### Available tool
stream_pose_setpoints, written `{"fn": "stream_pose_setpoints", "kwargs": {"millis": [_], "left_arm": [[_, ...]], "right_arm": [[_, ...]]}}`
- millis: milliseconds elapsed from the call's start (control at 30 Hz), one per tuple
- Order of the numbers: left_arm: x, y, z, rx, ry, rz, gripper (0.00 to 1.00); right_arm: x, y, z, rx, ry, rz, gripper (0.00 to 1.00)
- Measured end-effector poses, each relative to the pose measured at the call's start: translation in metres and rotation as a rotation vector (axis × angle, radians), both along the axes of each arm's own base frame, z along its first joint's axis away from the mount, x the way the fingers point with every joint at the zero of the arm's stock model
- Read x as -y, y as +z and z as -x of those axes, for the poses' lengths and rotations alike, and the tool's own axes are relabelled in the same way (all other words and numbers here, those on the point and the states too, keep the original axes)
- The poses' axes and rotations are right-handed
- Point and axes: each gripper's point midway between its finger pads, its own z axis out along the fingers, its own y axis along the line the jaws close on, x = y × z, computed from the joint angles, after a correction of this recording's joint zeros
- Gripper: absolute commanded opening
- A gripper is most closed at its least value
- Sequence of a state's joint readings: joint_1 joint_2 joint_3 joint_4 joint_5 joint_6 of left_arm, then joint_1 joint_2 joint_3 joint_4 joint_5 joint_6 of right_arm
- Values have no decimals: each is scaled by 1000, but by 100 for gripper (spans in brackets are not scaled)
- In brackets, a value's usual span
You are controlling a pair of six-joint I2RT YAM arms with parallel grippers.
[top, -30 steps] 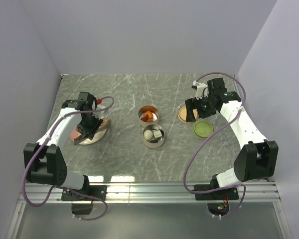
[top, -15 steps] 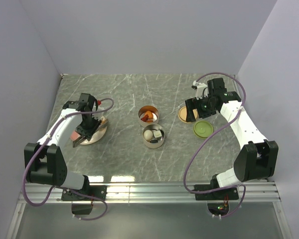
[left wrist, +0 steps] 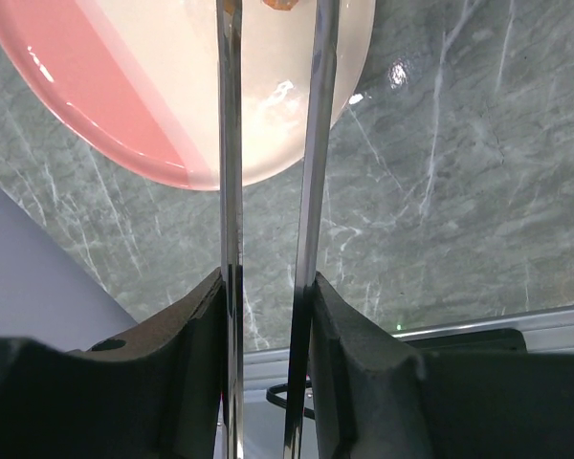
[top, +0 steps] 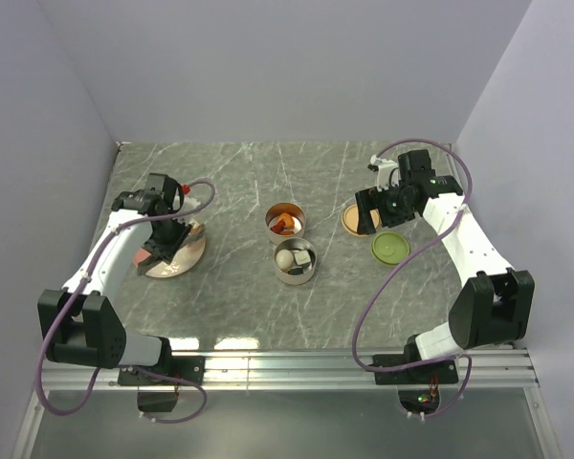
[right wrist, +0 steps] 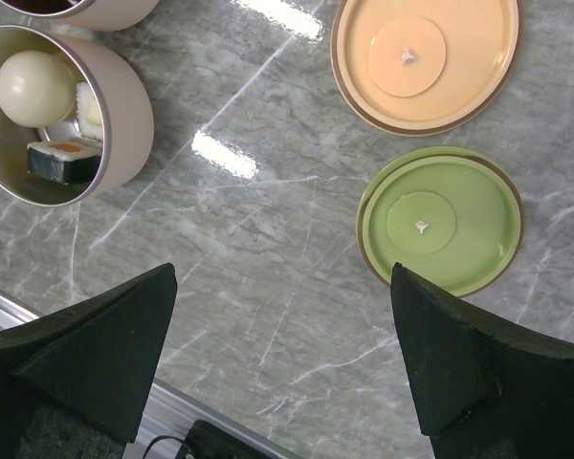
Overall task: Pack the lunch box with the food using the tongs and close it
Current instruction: Pick up the food using the clamp, then place the food into the lunch box
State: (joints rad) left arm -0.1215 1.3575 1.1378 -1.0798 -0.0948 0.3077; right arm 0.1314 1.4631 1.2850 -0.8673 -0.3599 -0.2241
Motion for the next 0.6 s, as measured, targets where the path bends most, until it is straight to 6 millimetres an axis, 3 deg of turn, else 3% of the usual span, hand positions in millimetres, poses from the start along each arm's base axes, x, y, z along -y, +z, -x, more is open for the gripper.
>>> {"fn": "stream_pose_setpoints", "kwargs": {"millis": [133, 300, 600], "left_arm": [[4, 14, -5, 23, -5, 20, 29], [21, 47, -24, 117, -48, 76, 29], [97, 93, -43, 229, -278, 213, 30]], "right_arm": [[0, 0, 0, 0, 0, 0, 100], [0, 0, 0, 0, 0, -1, 100], [0, 0, 0, -2, -3, -2, 100]]}}
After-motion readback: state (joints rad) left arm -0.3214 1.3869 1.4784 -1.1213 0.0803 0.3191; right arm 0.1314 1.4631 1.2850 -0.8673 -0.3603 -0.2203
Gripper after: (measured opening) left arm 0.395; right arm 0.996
